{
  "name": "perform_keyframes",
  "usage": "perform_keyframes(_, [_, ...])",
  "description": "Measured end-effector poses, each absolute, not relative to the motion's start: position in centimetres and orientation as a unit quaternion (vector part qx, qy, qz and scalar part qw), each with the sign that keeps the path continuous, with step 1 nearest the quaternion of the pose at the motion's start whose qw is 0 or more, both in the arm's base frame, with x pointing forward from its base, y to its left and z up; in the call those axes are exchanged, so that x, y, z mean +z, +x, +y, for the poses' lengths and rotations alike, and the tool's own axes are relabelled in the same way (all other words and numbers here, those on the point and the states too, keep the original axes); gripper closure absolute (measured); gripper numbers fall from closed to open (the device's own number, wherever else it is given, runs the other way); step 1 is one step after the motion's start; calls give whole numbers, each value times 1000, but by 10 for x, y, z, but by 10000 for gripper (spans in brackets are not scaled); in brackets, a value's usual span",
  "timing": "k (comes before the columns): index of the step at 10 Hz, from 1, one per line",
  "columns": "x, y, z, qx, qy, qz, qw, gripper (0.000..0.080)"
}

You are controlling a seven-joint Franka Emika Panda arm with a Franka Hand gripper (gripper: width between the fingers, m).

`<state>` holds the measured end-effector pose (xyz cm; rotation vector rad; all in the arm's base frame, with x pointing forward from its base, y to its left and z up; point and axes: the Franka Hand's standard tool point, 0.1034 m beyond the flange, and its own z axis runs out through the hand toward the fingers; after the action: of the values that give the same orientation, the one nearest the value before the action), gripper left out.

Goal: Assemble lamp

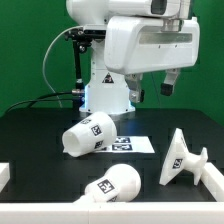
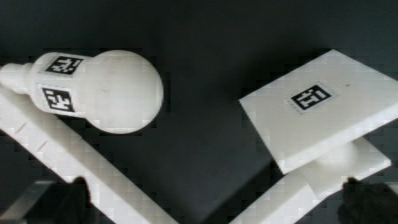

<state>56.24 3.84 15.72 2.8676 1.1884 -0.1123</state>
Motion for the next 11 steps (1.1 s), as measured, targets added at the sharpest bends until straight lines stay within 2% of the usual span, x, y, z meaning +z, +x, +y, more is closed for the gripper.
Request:
perform_keyframes(1, [158, 562, 37, -41, 923, 382, 23, 100])
perform_keyframes(9, [158, 562, 35, -41, 921, 387, 22, 100])
perform_keyframes(11, [157, 563, 16, -55, 918, 393, 18, 100])
